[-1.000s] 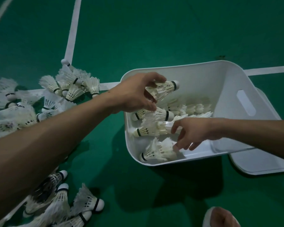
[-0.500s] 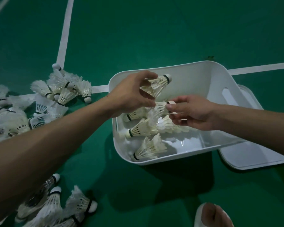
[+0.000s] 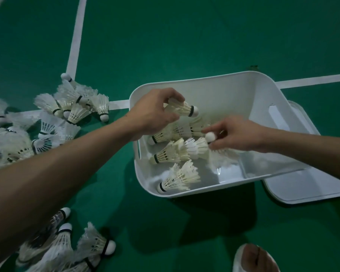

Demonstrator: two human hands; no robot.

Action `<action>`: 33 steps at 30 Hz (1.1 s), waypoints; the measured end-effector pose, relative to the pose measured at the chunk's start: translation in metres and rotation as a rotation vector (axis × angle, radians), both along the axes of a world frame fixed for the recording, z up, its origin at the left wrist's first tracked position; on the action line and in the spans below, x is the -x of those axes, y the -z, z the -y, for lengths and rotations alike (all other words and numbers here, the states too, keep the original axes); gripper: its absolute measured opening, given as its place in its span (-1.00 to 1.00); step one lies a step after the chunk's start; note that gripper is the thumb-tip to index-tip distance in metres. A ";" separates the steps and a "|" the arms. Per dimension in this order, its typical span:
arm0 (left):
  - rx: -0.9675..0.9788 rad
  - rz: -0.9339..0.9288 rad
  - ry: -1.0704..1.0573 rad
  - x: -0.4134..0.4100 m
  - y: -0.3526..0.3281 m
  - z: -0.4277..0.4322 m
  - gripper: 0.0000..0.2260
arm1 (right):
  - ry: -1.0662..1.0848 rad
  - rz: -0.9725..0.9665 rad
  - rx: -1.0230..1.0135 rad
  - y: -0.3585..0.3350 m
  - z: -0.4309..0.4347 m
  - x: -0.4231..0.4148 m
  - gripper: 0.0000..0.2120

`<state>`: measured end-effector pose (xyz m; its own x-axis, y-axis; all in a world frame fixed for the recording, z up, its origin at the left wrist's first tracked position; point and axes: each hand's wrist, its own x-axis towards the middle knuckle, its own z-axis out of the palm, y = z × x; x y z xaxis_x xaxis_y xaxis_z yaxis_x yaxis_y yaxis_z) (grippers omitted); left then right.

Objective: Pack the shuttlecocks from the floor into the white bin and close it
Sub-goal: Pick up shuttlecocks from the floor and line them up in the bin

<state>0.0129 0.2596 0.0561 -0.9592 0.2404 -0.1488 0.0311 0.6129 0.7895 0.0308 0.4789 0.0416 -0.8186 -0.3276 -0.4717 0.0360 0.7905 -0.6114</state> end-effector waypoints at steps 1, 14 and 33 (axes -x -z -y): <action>0.018 -0.016 0.005 0.002 0.001 0.000 -0.68 | -0.097 -0.003 -0.088 0.003 0.001 -0.001 -0.51; 0.005 0.019 0.027 0.018 0.009 -0.004 -0.70 | -0.443 -0.077 -0.390 0.036 0.021 -0.009 -0.76; -0.022 0.082 0.049 0.020 0.009 -0.006 -0.67 | -0.507 0.021 -0.479 0.039 0.020 -0.012 -0.40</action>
